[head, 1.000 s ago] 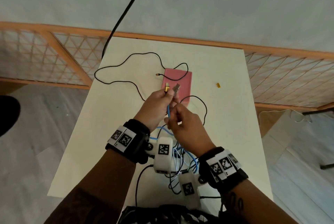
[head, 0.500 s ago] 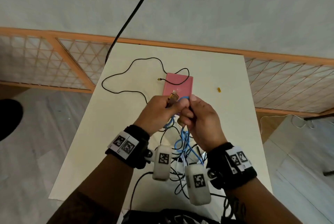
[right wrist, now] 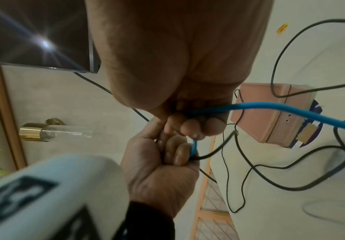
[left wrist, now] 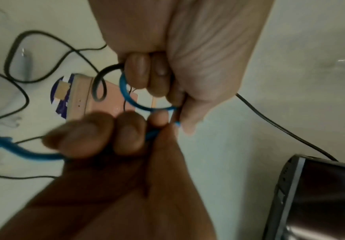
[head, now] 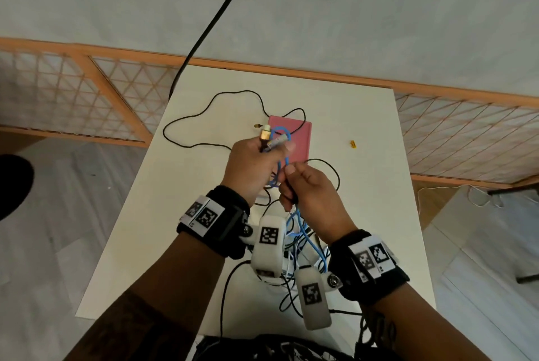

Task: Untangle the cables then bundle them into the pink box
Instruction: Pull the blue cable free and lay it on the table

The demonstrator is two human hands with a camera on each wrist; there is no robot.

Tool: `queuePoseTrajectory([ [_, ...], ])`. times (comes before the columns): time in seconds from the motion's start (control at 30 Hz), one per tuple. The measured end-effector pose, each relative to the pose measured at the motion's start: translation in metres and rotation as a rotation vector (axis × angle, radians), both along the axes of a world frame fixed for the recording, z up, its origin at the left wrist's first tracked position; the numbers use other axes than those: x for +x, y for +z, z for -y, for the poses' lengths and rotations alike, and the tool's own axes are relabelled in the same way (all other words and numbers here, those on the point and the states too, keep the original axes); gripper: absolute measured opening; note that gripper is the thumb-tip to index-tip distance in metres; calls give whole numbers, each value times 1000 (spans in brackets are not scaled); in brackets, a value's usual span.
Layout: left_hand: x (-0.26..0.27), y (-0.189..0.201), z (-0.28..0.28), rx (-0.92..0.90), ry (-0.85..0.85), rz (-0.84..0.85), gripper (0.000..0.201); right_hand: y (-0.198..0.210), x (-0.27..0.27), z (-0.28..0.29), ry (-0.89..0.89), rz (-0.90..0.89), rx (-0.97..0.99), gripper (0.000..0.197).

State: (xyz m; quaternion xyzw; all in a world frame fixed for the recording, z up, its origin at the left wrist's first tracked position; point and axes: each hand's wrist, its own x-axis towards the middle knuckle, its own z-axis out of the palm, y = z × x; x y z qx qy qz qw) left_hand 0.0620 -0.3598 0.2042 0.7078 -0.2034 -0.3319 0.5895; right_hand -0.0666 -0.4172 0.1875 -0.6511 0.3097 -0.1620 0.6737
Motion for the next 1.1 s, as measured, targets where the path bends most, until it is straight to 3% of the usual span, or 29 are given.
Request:
queuePoseTrajectory([
  [0.1, 12, -7, 7, -16, 167, -167, 43, 0, 0, -1, 5, -11, 21, 34],
  [0.23, 5, -8, -3, 45, -144, -198, 35, -3, 3, 3, -43, -18, -12, 33],
  [0.3, 6, -5, 2, 41, -39, -133, 38, -4, 4, 2, -41, -30, -1, 32],
  [0.4, 13, -11, 10, -30, 180, -243, 40, -1, 4, 3, -12, -35, 22, 32],
  [0.53, 2, -11, 0, 22, -152, -174, 33, -3, 4, 7, -29, -42, -10, 34],
  [0.6, 7, -8, 5, 23, -55, -67, 38, -6, 4, 5, -11, -41, 11, 33],
  [0.67, 16, -13, 11, -12, 101, -104, 43, -6, 6, 4, 4, -39, 28, 33],
  [0.73, 18, -16, 8, -15, -6, -170, 40, -4, 8, 6, -3, -31, 25, 33],
  [0.8, 10, -15, 3, 36, -200, -105, 41, -4, 8, 8, -7, -18, 25, 32],
  [0.87, 15, -10, 5, 65, -88, 29, 38, -3, 8, 5, 8, -21, 56, 32],
  [0.93, 26, -14, 11, 27, 96, -13, 39, -2, 7, 3, 36, -20, 89, 31],
  [0.97, 29, -14, 11, 12, 102, -61, 41, -2, 8, 3, 37, -12, 103, 31],
  [1.03, 24, -16, 6, 30, -82, -106, 38, -4, 8, 4, 5, 10, 128, 31],
  [1.1, 14, -13, -1, 70, -224, 26, 35, -6, 7, 4, -17, 16, 159, 31],
])
